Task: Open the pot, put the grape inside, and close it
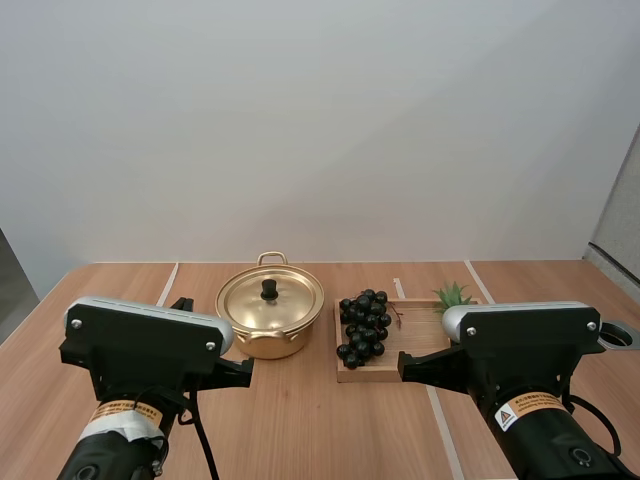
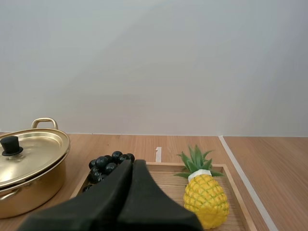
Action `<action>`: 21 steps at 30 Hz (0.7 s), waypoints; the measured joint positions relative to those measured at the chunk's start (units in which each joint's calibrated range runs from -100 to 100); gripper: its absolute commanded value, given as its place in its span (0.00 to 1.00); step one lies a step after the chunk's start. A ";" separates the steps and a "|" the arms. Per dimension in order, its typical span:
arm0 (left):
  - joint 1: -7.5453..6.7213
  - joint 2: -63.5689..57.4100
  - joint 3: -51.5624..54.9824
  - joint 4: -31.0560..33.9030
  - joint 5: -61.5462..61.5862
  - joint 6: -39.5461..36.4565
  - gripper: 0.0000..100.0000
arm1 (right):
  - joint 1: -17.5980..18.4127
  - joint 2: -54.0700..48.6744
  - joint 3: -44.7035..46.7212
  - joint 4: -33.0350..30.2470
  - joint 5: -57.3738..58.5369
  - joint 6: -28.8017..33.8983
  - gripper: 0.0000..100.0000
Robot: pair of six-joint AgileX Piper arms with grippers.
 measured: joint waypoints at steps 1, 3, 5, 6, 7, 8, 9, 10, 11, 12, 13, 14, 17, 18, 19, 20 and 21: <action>0.00 0.00 0.00 0.00 0.00 0.00 0.00 | 0.00 0.00 0.00 0.00 0.00 0.00 0.00; 0.00 0.00 0.00 0.00 0.00 0.00 0.00 | 0.00 0.00 0.00 0.00 0.00 0.00 0.00; 0.00 0.00 0.00 0.00 0.00 0.00 0.00 | 0.00 0.00 0.00 0.00 0.00 0.00 0.00; 0.00 0.00 0.00 0.00 0.00 0.00 0.00 | 0.00 0.00 0.00 0.00 0.00 0.00 0.00; 0.00 0.00 0.00 0.00 0.00 0.00 0.00 | 0.00 0.00 0.00 0.00 0.00 0.00 0.00; 0.00 0.00 0.00 0.00 0.00 0.00 0.00 | 0.00 0.00 0.00 0.00 0.00 0.00 0.00; 0.00 0.00 0.00 0.00 0.00 0.00 0.00 | 0.00 0.00 0.00 0.00 0.00 0.00 0.00; 0.00 0.00 0.00 0.00 0.00 0.00 0.00 | 0.00 0.00 0.00 0.00 0.00 0.00 0.00; 0.00 0.00 0.00 0.00 0.00 0.00 0.00 | 0.00 0.00 0.00 0.00 0.00 0.00 0.00; 0.00 0.00 0.00 0.00 0.00 0.00 0.00 | 0.00 0.00 0.00 0.00 0.00 0.00 0.00; 0.00 0.00 0.00 0.00 0.00 0.00 0.00 | 0.00 0.00 0.00 0.00 0.00 0.00 0.00; 0.00 0.00 0.00 0.00 0.00 0.00 0.00 | 0.00 0.00 0.00 0.00 0.00 0.00 0.00; 0.00 0.00 0.00 0.00 0.00 0.00 0.00 | 0.00 0.00 0.00 0.00 0.00 0.00 0.00; 0.00 0.00 0.00 0.00 0.00 0.00 0.00 | 0.00 0.00 0.00 0.00 0.00 0.00 0.00; 0.00 0.00 0.00 0.00 0.00 0.00 0.00 | 0.00 0.00 0.00 -0.35 0.00 0.00 0.00; 0.00 0.00 0.00 0.00 0.00 0.00 0.00 | 0.00 0.00 0.00 -0.35 0.00 0.00 0.00; 0.00 0.00 0.00 0.00 0.00 0.00 0.00 | 0.00 0.00 0.00 -0.51 0.00 0.00 0.00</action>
